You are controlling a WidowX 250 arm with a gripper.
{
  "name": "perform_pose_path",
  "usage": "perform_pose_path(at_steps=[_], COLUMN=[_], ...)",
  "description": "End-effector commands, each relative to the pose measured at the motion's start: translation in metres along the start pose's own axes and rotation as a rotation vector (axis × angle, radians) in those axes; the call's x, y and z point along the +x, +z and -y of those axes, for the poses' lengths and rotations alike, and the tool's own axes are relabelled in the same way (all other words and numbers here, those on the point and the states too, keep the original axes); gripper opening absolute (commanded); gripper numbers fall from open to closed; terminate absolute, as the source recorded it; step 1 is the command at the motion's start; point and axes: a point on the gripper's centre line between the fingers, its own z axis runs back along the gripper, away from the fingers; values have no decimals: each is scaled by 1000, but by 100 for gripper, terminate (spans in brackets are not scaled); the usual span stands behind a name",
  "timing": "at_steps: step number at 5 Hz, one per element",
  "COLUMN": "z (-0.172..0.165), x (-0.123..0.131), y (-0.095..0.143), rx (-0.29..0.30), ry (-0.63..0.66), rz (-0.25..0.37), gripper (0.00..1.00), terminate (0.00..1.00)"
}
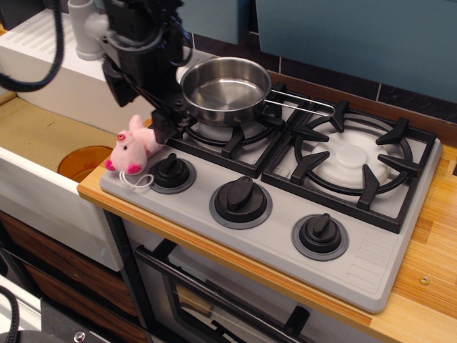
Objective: Put stuffedpig in pan
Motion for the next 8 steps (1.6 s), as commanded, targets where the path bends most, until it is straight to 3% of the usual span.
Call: perform_pose_path(at_steps=[1, 2, 4, 8], z=[-30, -29, -15, 7], x=[1, 0, -9, -28], y=[9, -1, -29, -59], rx=[71, 102, 66, 29], ry=[-20, -27, 10, 51], rz=[41, 58, 69, 53], gripper=[100, 100, 100, 100], terminate=[0, 0, 0, 0])
